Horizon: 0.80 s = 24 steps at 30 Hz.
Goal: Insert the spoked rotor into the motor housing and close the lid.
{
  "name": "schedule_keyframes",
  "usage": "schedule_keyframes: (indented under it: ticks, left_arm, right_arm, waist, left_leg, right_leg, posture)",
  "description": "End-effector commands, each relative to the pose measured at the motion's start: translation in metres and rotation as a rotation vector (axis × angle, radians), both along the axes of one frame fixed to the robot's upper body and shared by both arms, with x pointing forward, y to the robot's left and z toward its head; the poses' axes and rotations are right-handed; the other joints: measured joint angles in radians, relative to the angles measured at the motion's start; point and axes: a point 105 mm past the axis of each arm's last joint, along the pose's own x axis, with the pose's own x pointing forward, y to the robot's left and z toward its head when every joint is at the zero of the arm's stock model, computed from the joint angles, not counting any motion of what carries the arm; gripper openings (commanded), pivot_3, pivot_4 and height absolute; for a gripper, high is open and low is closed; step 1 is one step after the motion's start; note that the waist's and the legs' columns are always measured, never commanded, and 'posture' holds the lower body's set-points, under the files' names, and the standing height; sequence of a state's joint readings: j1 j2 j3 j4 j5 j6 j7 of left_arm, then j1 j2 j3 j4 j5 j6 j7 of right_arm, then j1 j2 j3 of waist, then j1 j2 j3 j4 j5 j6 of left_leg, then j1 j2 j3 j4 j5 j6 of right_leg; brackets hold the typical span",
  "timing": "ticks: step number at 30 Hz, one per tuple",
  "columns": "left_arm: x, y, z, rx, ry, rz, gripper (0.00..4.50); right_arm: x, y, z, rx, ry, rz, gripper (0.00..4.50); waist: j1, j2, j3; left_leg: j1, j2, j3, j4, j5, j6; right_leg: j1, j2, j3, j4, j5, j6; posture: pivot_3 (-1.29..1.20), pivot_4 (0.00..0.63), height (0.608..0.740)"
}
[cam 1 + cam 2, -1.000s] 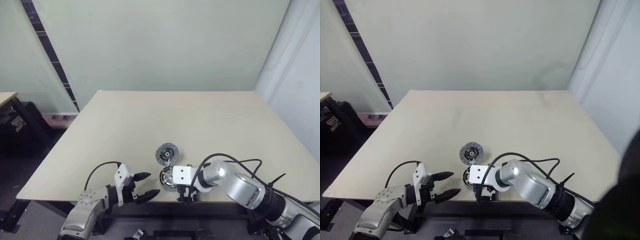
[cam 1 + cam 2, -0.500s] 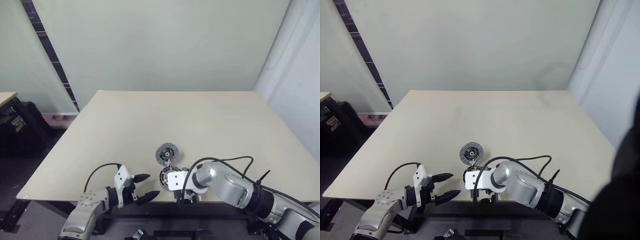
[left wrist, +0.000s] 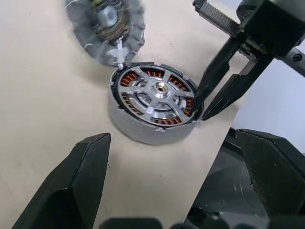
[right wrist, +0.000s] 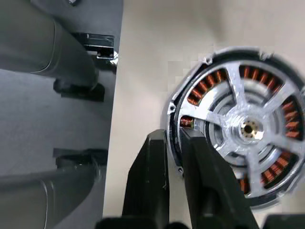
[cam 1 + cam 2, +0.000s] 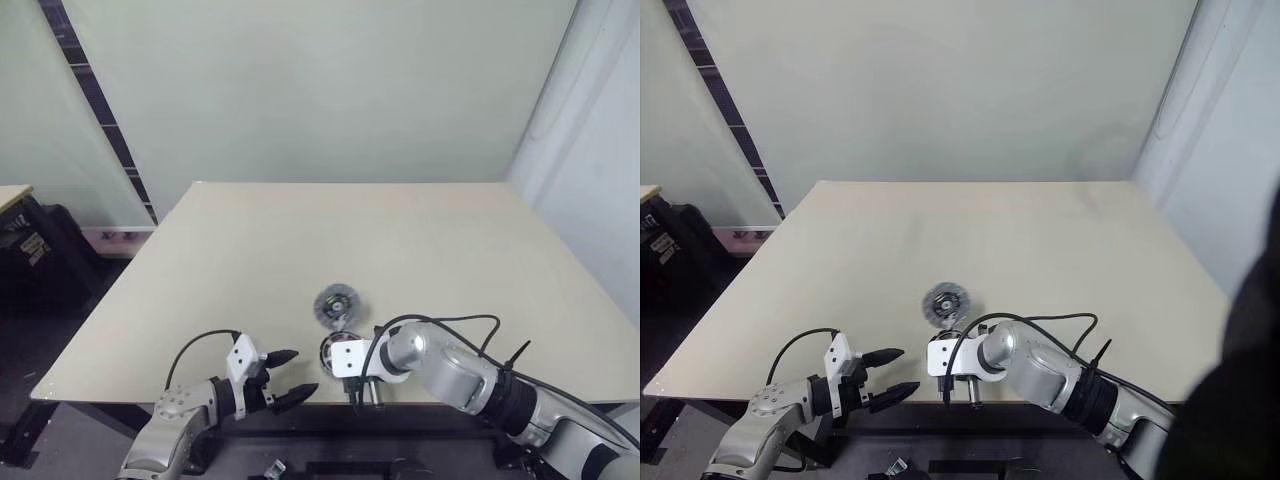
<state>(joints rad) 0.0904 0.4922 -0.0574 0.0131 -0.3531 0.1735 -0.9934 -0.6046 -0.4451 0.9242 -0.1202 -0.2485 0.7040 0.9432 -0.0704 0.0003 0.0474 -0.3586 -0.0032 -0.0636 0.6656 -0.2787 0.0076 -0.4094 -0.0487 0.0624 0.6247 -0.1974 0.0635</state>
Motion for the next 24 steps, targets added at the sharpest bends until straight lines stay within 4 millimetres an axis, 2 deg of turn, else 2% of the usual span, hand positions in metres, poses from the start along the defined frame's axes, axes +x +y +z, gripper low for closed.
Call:
schedule_keyframes:
  ticks: [1, 5, 14, 24]
  left_arm:
    - [0.004, 0.0, 0.012, -0.009, -0.062, 0.002, 4.5]
    - [0.003, 0.0, 0.012, -0.009, -0.062, 0.005, 4.5]
    - [0.005, -0.002, 0.011, -0.012, -0.061, 0.002, 4.5]
    - [0.006, -0.003, 0.01, -0.02, -0.059, 0.01, 4.5]
  right_arm:
    - [0.012, -0.001, 0.008, 0.026, -0.041, -0.046, 0.08]
    - [0.015, 0.0, 0.01, 0.062, -0.031, -0.093, 0.08]
    - [0.027, 0.015, 0.02, 0.261, 0.094, -0.36, 0.08]
    - [0.048, 0.015, 0.012, 0.417, 0.212, -0.699, 0.08]
  waist:
    - [0.0, 0.0, 0.0]
    - [0.0, 0.0, 0.0]
    - [0.0, 0.0, 0.0]
    - [0.001, 0.0, 0.0]
  left_leg:
    - [0.0, 0.0, 0.0, 0.0, 0.0, 0.0]
    - [0.001, 0.0, -0.001, 0.0, 0.0, 0.0]
    - [0.0, 0.0, -0.002, 0.001, 0.0, 0.0]
    - [-0.001, -0.002, -0.003, 0.001, 0.0, -0.001]
  right_leg:
    - [0.0, 0.0, 0.0, 0.0, 0.0, 0.0]
    - [0.0, 0.0, -0.001, 0.001, 0.0, 0.0]
    - [-0.001, 0.001, -0.001, 0.002, 0.001, -0.001]
    - [-0.001, 0.0, -0.001, 0.0, 0.002, 0.0]
  posture:
    - [0.0, 0.0, 0.74]
    - [0.0, 0.0, 0.74]
    - [0.0, 0.0, 0.74]
    - [0.0, 0.0, 0.74]
